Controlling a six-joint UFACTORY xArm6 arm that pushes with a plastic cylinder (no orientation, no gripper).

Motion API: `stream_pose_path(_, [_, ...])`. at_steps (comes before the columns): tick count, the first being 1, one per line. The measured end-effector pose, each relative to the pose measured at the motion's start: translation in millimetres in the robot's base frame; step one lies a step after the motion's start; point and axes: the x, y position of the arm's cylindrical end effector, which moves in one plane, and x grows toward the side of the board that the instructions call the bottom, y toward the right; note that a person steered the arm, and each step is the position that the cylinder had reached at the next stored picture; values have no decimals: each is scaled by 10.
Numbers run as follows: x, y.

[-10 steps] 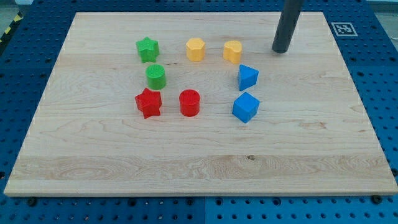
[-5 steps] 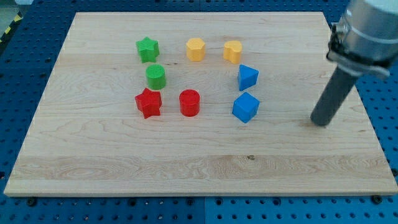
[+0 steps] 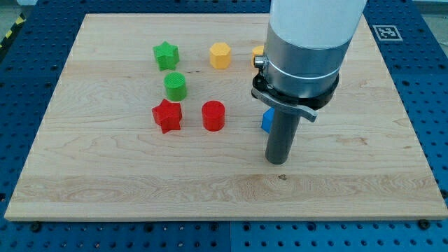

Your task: Point at the blue cube

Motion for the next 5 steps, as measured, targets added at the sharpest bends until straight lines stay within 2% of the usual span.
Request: stream_pose_path(5, [-245,134])
